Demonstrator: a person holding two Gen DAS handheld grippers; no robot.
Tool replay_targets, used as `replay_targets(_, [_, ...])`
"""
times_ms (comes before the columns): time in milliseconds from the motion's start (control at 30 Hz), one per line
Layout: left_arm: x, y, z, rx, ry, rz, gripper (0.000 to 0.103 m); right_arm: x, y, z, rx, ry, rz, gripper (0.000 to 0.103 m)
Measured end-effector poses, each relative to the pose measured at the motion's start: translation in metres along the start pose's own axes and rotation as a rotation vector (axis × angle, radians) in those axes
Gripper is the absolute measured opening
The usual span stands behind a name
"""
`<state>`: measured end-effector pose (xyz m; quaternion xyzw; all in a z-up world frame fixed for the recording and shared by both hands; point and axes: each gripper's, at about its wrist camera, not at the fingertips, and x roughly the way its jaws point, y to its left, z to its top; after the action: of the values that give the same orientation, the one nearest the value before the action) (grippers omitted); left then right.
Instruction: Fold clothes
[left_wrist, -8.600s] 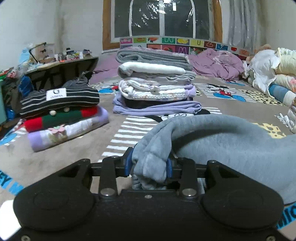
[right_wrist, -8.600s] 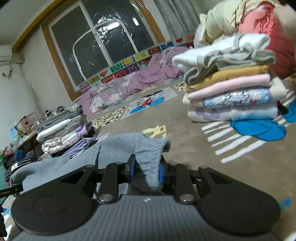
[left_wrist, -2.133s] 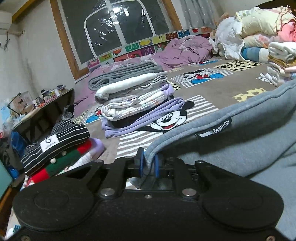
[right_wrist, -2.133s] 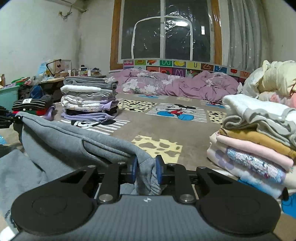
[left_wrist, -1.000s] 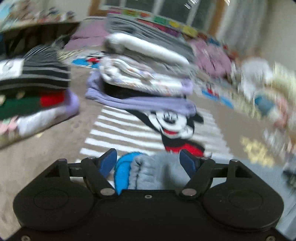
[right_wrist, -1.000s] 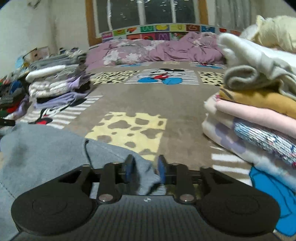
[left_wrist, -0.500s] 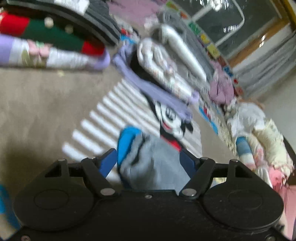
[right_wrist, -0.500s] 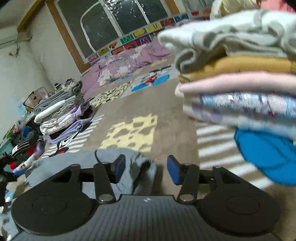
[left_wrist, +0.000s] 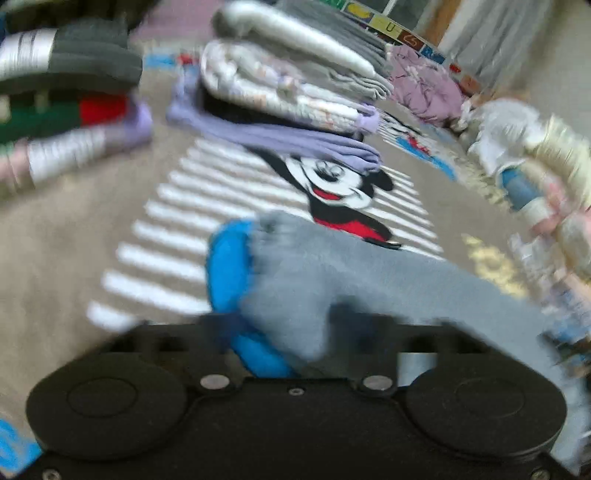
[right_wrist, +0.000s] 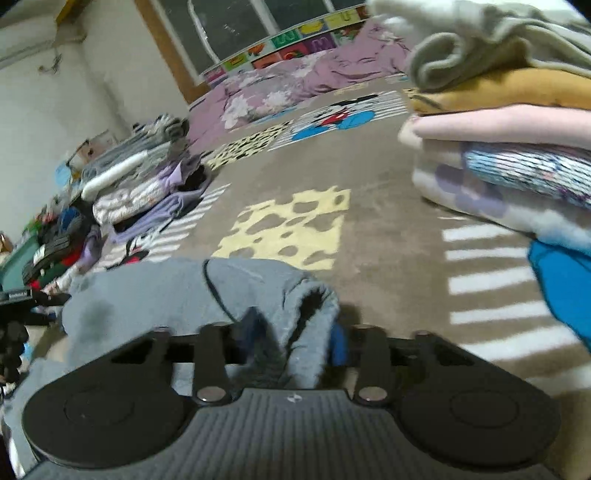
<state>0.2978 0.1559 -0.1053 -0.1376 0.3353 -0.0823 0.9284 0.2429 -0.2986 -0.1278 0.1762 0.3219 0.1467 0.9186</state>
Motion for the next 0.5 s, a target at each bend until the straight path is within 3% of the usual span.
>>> replay_targets(67, [-0.019,-0.008,0.008,0.039,-0.089,-0.007,0.029,-0.003,0.002,0.003,0.006,-0.027,-0.013,0.021])
replay_targets(133, [-0.029,-0.007,0.014,0.041,-0.112,-0.014,0.029,-0.010,0.002,0.006,0.027,-0.070,-0.019,0.018])
replay_targets(233, [-0.001,0.014,0.001,-0.026,0.009,0.045,0.030,-0.014,-0.002,0.007,0.055,-0.085,-0.029,0.018])
replay_targets(300, [0.013,0.022,-0.005,-0.047,0.074,0.086,0.042,-0.007,-0.005,0.004,0.066,-0.066,-0.051,0.018])
replay_targets(400, [0.004,0.019,0.001,-0.021,0.038,0.119,0.054,-0.002,-0.006,0.003,0.064,-0.043,-0.062,0.019])
replay_targets(500, [-0.011,0.015,0.006,-0.007,-0.013,0.150,0.054,-0.003,-0.008,0.002,0.072,-0.045,-0.071,0.028])
